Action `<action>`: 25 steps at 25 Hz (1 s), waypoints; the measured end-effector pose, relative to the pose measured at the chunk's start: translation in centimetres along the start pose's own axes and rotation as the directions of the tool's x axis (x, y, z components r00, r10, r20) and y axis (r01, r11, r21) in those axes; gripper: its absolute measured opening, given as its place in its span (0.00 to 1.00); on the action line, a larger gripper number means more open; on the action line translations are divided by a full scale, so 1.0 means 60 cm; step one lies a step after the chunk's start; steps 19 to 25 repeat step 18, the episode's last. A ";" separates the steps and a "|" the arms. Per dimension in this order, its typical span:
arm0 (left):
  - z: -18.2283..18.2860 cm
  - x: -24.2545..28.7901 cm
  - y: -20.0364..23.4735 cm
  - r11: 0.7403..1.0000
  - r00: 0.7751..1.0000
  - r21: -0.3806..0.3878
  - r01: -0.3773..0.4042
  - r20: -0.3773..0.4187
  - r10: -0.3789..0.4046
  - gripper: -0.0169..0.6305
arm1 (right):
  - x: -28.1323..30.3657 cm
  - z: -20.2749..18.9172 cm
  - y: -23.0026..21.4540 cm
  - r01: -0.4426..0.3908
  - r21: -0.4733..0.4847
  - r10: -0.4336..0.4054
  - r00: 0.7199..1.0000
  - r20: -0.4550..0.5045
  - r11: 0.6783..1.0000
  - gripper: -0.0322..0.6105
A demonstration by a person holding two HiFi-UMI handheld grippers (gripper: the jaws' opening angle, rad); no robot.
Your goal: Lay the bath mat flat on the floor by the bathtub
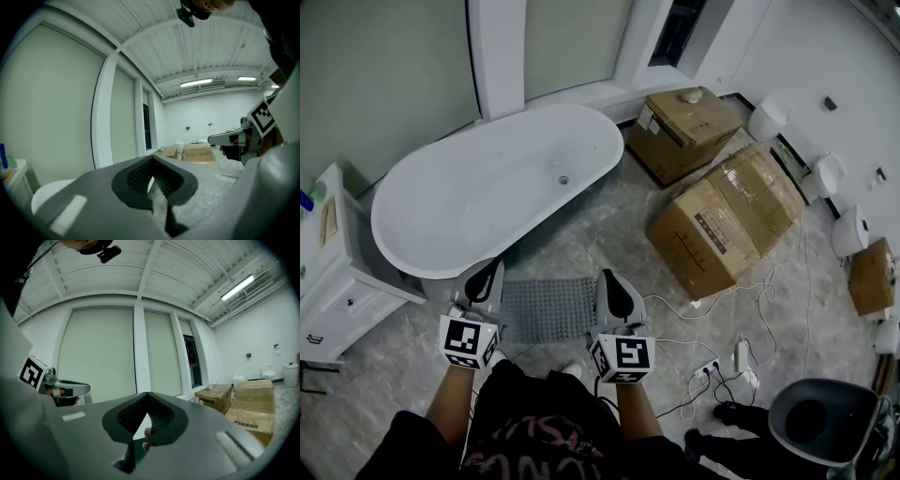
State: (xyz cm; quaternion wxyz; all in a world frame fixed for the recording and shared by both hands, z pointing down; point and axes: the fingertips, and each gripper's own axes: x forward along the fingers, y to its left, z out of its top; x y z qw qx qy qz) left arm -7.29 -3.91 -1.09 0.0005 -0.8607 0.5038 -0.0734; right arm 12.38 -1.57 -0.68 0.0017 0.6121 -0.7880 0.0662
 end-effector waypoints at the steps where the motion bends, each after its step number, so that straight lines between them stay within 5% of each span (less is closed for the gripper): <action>1: -0.001 -0.001 -0.005 1.000 1.000 0.011 0.001 0.001 -0.001 0.03 | -0.001 -0.001 0.002 -0.006 0.000 0.006 1.000 -0.003 1.000 0.09; 25: -0.019 -0.014 -0.080 0.998 0.998 0.012 0.058 -0.033 -0.058 0.03 | -0.051 -0.018 -0.006 -0.026 -0.011 0.025 1.000 -0.011 1.000 0.09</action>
